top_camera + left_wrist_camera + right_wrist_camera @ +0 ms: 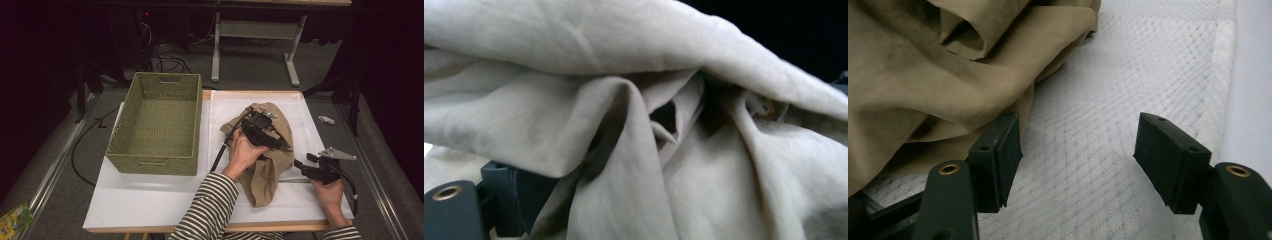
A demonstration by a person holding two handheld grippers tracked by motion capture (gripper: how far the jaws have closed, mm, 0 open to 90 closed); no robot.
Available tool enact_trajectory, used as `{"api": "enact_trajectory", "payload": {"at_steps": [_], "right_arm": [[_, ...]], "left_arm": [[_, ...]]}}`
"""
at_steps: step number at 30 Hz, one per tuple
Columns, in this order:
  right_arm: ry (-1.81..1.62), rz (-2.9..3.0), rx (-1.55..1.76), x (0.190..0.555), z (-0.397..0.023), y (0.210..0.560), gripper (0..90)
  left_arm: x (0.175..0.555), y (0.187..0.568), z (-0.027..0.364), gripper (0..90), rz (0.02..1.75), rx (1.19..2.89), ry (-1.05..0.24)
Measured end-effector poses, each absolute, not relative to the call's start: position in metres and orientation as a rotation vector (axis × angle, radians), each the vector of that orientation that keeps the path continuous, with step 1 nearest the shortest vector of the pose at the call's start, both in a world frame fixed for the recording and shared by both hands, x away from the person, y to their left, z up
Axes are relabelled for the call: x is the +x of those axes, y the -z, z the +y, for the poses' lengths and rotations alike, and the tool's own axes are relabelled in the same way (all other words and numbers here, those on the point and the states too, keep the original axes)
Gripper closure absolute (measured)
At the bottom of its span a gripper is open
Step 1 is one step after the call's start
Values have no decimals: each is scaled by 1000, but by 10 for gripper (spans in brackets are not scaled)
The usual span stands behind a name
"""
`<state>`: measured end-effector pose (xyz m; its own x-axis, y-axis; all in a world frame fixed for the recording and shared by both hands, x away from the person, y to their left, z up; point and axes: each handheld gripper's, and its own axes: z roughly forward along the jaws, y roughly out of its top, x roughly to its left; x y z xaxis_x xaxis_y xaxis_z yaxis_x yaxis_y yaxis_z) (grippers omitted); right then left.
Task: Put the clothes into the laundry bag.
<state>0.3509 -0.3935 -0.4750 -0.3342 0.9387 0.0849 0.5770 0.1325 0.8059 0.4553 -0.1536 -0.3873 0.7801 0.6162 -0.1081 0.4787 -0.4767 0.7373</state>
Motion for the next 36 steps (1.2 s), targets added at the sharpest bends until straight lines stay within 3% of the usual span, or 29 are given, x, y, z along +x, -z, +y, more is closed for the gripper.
{"api": "enact_trajectory", "payload": {"at_steps": [11,21,36], "right_arm": [[-1081,1972,1447,351,-394,475,354],[-1082,1970,1451,350,-394,475,354],[-1081,1971,1446,350,-394,475,355]], "left_arm": [[444,369,-145,85,764,2133,-204],[444,408,-159,53,799,2234,-209],[423,372,-130,70,729,2104,-194]]}}
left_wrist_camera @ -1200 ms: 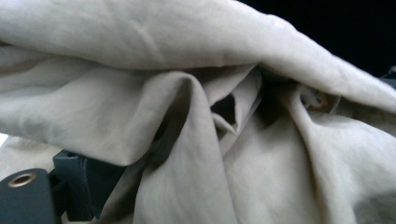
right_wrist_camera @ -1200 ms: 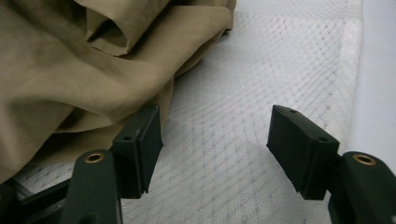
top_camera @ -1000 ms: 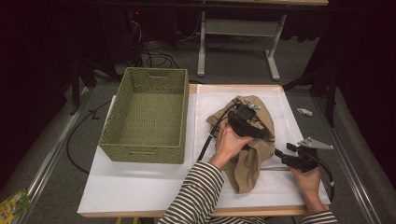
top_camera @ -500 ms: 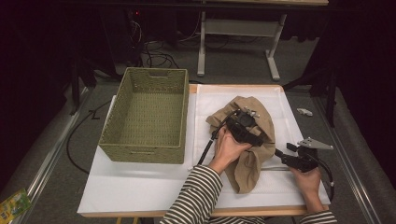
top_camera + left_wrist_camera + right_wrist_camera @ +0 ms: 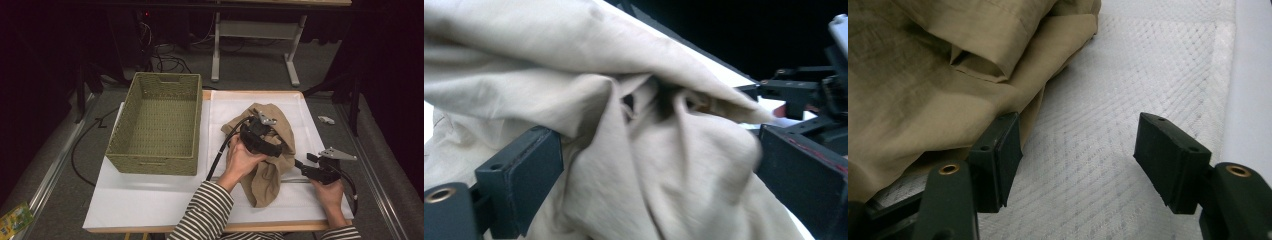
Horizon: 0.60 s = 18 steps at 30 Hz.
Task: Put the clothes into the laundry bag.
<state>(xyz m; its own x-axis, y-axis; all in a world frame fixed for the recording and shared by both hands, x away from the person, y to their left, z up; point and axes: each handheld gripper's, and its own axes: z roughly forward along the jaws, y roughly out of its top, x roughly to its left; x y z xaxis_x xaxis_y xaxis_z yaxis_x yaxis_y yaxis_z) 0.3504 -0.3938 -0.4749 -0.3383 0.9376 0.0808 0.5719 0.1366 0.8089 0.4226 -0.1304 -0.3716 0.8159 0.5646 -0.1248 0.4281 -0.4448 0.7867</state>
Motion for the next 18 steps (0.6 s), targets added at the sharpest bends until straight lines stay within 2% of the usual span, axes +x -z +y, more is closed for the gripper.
{"api": "enact_trajectory", "payload": {"at_steps": [18], "right_arm": [[-1080,1973,1448,351,-394,475,356]], "left_arm": [[415,360,-87,179,762,2061,-248]]}}
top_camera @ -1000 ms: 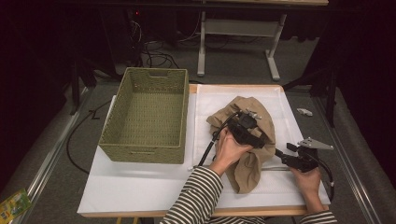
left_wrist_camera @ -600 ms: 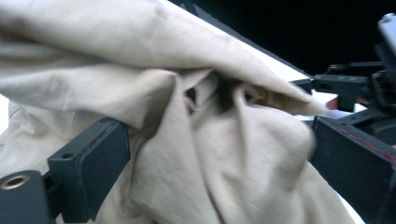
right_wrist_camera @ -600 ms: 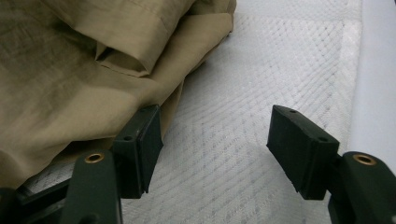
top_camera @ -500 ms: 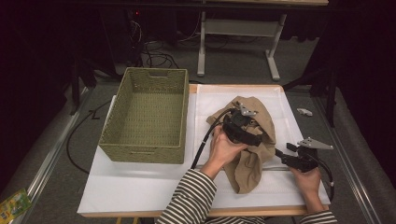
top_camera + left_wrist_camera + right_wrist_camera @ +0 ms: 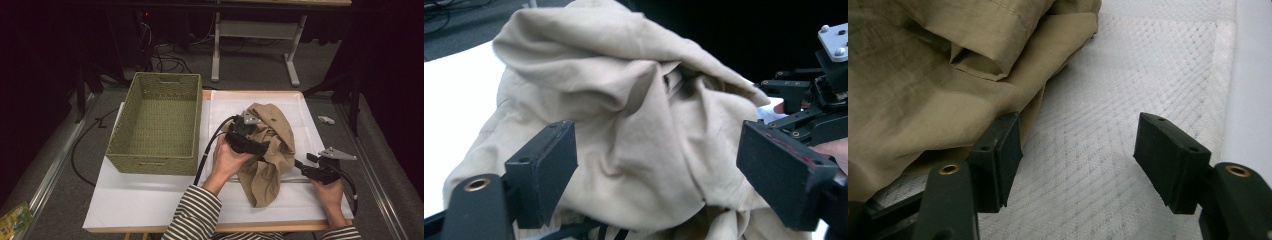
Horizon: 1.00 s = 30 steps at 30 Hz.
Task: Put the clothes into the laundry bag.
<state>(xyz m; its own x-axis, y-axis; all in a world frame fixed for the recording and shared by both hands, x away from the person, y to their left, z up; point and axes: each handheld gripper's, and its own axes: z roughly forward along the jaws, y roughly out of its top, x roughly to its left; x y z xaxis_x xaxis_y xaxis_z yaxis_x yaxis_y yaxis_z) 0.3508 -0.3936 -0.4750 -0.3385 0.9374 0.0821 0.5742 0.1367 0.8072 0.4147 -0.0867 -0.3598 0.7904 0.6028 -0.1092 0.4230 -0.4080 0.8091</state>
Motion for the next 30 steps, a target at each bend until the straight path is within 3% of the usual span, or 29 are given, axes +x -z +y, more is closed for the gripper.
{"api": "enact_trajectory", "payload": {"at_steps": [17,30], "right_arm": [[-1066,1973,1466,352,-393,475,358],[-1059,1985,1475,353,-393,476,358]], "left_arm": [[407,372,-43,287,868,2060,-306],[397,400,-32,299,903,2072,-289]]}}
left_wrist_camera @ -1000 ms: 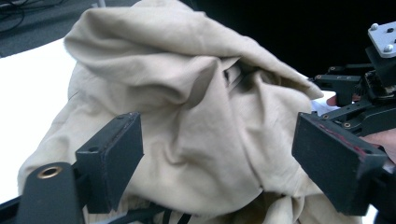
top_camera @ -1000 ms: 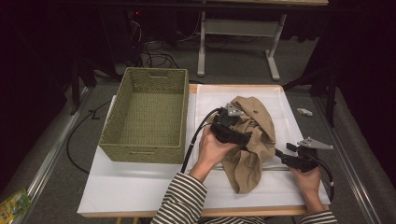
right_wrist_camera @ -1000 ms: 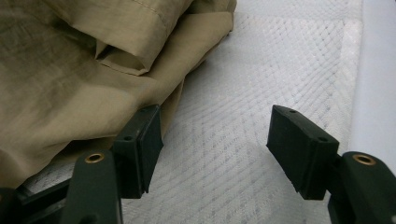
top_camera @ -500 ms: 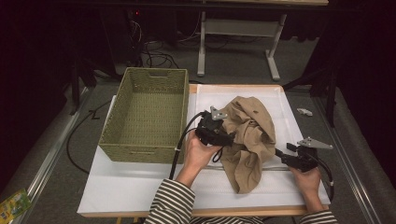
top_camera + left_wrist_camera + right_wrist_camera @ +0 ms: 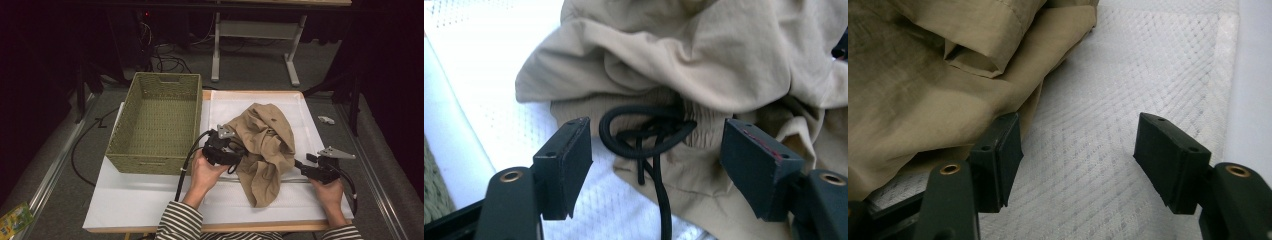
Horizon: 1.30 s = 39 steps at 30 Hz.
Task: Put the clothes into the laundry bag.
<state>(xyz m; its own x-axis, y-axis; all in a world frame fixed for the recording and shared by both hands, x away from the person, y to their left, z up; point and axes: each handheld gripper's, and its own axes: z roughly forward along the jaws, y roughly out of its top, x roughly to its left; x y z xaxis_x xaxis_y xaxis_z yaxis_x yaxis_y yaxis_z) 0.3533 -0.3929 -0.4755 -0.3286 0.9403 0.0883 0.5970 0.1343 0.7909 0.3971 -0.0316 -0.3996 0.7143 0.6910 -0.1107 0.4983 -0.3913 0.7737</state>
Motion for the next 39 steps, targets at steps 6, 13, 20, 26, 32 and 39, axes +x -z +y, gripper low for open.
{"api": "enact_trajectory", "payload": {"at_steps": [6,13,20,26,32,39], "right_arm": [[-1037,2002,1477,355,-392,476,359],[-1030,2011,1473,356,-392,476,359],[-1039,2016,1479,356,-393,476,358],[-1033,2016,1470,356,-392,476,361],[-1045,2019,1478,356,-392,476,362],[-1067,2034,1523,359,-395,476,360]], "left_arm": [[389,407,-26,318,905,2079,-306],[381,421,-23,341,898,2094,-309],[371,443,-13,370,924,2092,-307],[367,460,-6,402,955,2100,-303],[364,469,-3,422,969,2111,-319],[362,473,0,430,979,2107,-349]]}}
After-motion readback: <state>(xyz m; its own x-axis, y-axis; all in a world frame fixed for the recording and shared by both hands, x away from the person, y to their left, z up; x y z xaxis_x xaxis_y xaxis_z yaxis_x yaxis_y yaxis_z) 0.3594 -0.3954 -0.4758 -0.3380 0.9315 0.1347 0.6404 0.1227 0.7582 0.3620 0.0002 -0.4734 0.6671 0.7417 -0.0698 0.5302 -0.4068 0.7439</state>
